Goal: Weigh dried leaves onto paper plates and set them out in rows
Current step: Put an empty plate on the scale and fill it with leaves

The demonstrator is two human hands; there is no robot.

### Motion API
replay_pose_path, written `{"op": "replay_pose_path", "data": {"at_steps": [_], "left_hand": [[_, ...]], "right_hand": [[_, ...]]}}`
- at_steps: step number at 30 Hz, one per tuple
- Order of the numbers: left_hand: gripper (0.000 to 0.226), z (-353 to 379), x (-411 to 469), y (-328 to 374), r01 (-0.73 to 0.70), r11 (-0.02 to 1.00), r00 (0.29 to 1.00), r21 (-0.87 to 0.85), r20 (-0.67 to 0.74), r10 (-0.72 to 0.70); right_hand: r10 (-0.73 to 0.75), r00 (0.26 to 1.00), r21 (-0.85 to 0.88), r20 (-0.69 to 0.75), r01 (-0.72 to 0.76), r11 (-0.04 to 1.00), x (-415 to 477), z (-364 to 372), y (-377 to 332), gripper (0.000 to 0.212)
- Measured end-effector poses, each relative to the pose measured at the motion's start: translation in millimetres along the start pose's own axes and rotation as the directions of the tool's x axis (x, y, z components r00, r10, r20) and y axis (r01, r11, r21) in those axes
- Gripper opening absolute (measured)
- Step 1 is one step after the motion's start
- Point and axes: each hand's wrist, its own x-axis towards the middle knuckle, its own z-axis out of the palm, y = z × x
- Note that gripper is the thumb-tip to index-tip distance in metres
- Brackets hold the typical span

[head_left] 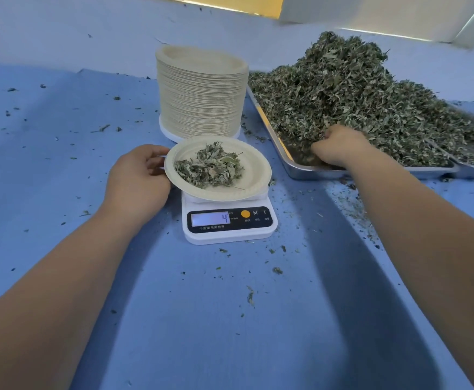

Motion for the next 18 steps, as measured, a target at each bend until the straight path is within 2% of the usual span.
{"op": "replay_pose_path", "data": {"at_steps": [4, 10, 12, 13, 15, 16, 18], "left_hand": [[0.044, -0.1, 0.7, 0.8, 0.004, 1.000, 1.000, -0.004, 0.008, -0.004], [0.041, -0.4, -0.1, 1.3, 0.000, 1.000, 1.000, -0.016, 0.019, 0.001], [0.044, -0.2, 0.5, 1.3, 0.002, 1.000, 1.000, -0.011, 0.014, -0.002], [0.044, 0.0, 0.9, 1.3, 0.002, 1.000, 1.000, -0.006, 0.010, -0.002], [0.044, 0.6, 1.3, 0.9, -0.003, 1.000, 1.000, 0.000, 0.006, 0.003], [0.043, 0.7, 1.1, 0.7, -0.004, 1.000, 1.000, 0.000, 0.006, 0.004], [0.043, 0.7, 1.1, 0.4, -0.005, 1.000, 1.000, -0.003, 0.006, 0.005]], "right_hand": [[0.031, 0.995, -0.126, 0.094, -0.019, 0.992, -1.1, 2.8, -3.4, 0.032], [-0.050, 0.987, -0.099, 0.151, 0.065, 0.993, -9.7, -0.6, -22.7, 0.030], [-0.128, 0.985, -0.007, 0.112, 0.130, 0.992, -9.7, -5.4, -26.9, 0.029], [-0.141, 0.987, 0.090, 0.079, 0.134, 0.987, -8.2, -8.4, -27.6, 0.029], [-0.127, 0.992, 0.322, 0.016, 0.115, 0.940, -6.1, -14.0, -26.2, 0.029], [-0.118, 0.992, 0.369, -0.040, 0.125, 0.921, -4.5, -16.2, -24.4, 0.032], [-0.122, 0.979, 0.273, -0.165, 0.164, 0.948, -1.5, -18.2, -17.8, 0.035]]}}
